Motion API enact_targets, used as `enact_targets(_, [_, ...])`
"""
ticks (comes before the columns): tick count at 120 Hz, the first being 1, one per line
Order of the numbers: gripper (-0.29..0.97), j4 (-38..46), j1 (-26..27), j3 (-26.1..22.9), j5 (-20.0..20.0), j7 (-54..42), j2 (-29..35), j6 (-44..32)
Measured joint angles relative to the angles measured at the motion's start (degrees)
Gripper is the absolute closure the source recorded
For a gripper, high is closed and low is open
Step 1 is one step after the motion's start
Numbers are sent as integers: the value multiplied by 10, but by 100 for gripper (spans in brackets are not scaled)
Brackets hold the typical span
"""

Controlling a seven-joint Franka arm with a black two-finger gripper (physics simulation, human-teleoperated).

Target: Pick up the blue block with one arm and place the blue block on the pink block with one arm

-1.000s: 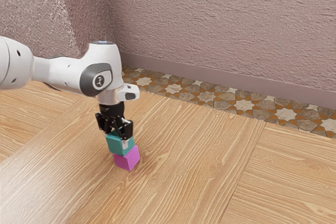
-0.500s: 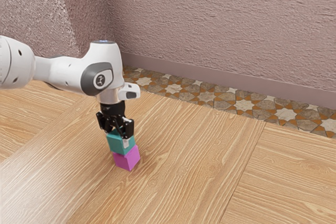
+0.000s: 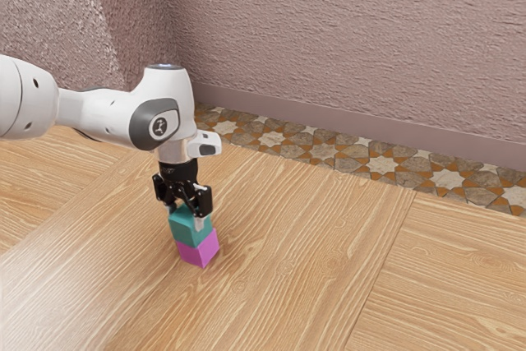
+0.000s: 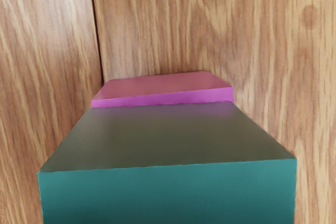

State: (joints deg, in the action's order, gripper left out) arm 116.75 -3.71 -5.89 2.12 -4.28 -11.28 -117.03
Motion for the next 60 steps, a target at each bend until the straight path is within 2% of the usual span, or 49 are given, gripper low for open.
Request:
enact_targets(20, [8,-4,-1,-1,0,-7,12,0])
enact_targets(45, [3,12,-7,-5,-1,-83,145,41])
enact_targets(52, [2,8,-15,-22,-2,-117,182,62])
enact_targets(60, [2,-35,-10,-76,-27,-152,198,95])
